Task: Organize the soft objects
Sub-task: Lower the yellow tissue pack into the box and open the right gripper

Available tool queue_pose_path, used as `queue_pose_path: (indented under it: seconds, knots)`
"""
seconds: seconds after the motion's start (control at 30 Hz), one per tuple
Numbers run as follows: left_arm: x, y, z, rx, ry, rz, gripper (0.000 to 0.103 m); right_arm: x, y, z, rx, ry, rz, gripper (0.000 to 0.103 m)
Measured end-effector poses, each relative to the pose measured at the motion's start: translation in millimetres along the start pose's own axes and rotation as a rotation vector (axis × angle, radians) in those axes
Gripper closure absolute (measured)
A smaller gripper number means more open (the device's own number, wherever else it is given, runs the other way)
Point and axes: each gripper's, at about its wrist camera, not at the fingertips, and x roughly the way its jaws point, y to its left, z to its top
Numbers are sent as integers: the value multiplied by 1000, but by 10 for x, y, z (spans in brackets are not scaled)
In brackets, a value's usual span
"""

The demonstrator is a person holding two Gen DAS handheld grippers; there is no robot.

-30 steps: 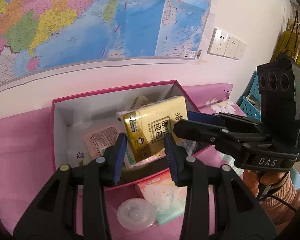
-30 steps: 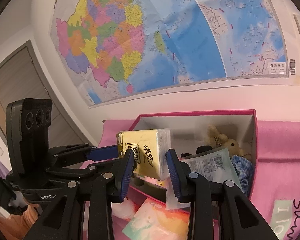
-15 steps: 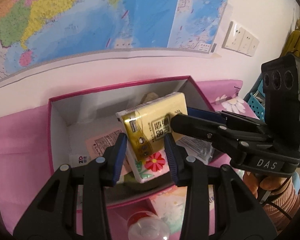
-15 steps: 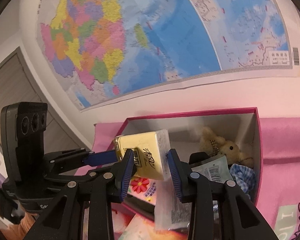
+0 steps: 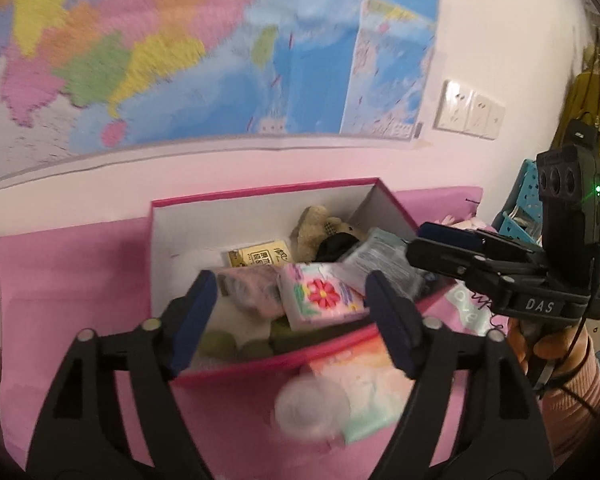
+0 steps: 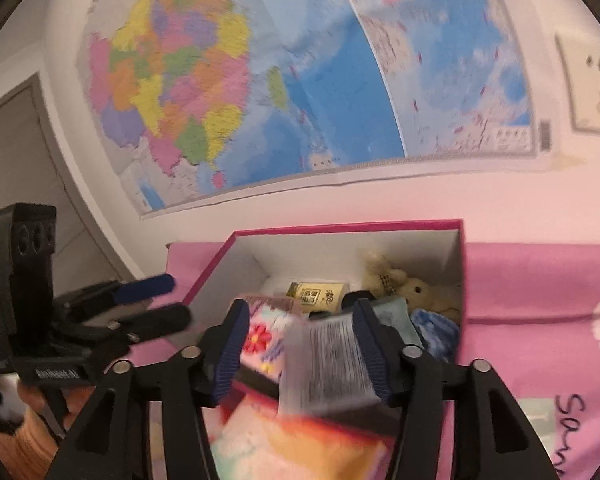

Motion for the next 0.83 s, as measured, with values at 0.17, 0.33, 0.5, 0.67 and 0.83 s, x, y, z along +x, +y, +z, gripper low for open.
queue_pose_path:
  seconds: [0.17,0.33,0.5,0.67,0.83]
  knots:
    - [-375,-41,-342,-15,-74,15,0,-358,262,-281,-124,-61,-62,13]
    - [-410,-100,-683,-69,-26,58,0,-518,420,-630,-145,-68,-134,0]
    - [-410,-88,-952,-135,24,98,0,-540,493,-886,-125,-37,-159,0]
    - [-470,-98,-1106,-149,46,157,0,-553,579,-1113,-132,-4,-165,0]
    - [-453,-183,-1225,-132,75,183,0,-553,629,-1266,-129,26,-155,0]
